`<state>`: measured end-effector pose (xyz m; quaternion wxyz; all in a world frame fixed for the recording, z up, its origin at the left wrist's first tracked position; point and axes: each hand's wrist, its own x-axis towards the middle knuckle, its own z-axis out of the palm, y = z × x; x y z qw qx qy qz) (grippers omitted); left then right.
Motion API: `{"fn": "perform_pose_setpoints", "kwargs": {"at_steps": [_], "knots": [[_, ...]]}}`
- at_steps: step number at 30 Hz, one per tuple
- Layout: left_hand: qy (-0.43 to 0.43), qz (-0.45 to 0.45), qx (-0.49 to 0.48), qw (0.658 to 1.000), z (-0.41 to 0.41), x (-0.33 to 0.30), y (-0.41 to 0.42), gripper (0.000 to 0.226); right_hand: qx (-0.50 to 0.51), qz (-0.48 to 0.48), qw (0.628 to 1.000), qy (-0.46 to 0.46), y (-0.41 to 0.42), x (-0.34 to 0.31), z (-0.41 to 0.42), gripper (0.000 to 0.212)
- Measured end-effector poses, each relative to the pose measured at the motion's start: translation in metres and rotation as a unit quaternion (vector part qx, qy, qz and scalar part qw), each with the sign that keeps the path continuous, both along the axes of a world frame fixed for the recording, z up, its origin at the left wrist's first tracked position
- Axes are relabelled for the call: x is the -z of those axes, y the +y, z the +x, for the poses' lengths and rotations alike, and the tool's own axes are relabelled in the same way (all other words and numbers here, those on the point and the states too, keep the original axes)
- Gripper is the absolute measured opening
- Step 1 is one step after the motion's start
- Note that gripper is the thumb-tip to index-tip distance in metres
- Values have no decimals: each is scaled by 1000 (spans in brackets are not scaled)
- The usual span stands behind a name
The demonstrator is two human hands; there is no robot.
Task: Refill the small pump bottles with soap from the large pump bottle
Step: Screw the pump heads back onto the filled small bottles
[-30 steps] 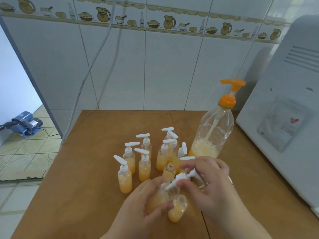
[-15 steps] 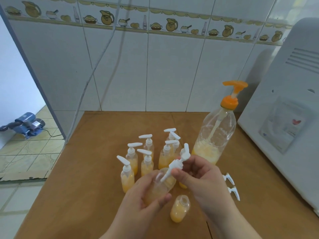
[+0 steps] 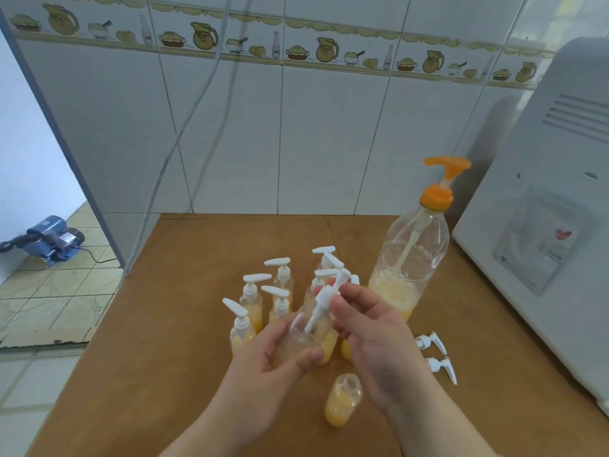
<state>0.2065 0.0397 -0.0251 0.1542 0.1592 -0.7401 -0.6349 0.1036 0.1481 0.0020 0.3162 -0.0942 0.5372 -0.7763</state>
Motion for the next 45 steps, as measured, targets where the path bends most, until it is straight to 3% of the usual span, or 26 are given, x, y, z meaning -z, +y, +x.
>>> {"fn": "perform_pose_setpoints", "kwargs": {"at_steps": [3, 6, 8, 11, 16, 21, 24, 26, 30, 34, 37, 39, 42, 45], "knots": [[12, 14, 8, 1000, -1, -6, 0, 38, 14, 18, 1000, 6, -6, -2, -2, 40], [15, 60, 7, 998, -2, -7, -1, 34, -40, -49, 997, -32, -7, -4, -2, 28], [11, 66, 12, 998, -1, -5, -2, 35, -18, -39, 999, -29, -11, 0, -1, 25], [6, 36, 9, 999, 0, -5, -1, 37, 39, 52, 998, 25, -16, 4, 1, 51], [4, 16, -19, 1000, -1, -1, -8, 31, -22, -29, 999, -9, -12, 7, -3, 29], [-28, -103, 4, 994, -2, 8, -11, 38, -3, -38, 999, -19, -14, 14, 1, 39], [-25, -249, -47, 967, -1, 17, -14, 44, 30, 6, 1000, -2, -13, 16, 0, 27], [6, -293, -60, 954, -3, 22, -17, 48, 33, 33, 998, 53, -13, 15, 3, 15], [-42, -182, -61, 980, -9, 41, -19, 40, 10, 179, 962, 204, -9, 15, 4, 15], [-115, -174, -62, 976, -9, 69, -21, 38, 150, 144, 956, 206, 20, 13, -12, 26], [-139, -203, -75, 966, -8, 82, -26, 38, 306, 203, 900, 235, 58, 22, -46, 21], [-163, -222, -96, 957, -9, 86, -26, 41, 339, 296, 857, 251, 85, 38, -69, 16], [-174, -235, -109, 950, -12, 91, -22, 44, 266, 463, 786, 311, 117, 70, -94, 13], [-176, -230, -121, 949, -15, 93, -18, 43, 112, 615, 685, 374, 135, 98, -103, 21]]}}
